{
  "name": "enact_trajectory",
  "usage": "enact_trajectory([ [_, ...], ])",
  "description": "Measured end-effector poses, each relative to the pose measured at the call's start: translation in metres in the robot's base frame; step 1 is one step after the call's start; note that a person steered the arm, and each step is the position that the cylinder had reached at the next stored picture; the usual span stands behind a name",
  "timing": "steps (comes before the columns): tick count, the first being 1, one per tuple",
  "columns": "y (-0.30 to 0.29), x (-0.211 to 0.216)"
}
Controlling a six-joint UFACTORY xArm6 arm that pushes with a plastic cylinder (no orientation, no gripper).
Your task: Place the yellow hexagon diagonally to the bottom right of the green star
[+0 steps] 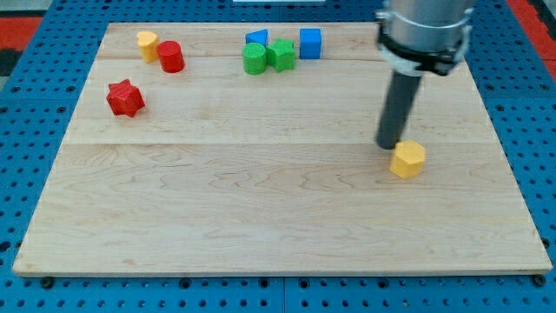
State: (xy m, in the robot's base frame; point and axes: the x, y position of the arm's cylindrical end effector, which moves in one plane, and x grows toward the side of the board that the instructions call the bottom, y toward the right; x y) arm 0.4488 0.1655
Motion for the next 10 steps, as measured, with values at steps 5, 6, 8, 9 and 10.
enact_trajectory([
  [5,-0.037,-0.034],
  [6,-0.051,-0.064],
  [8,-0.051,-0.053],
  [9,-0.051,-0.047],
  [10,-0.051,-0.042],
])
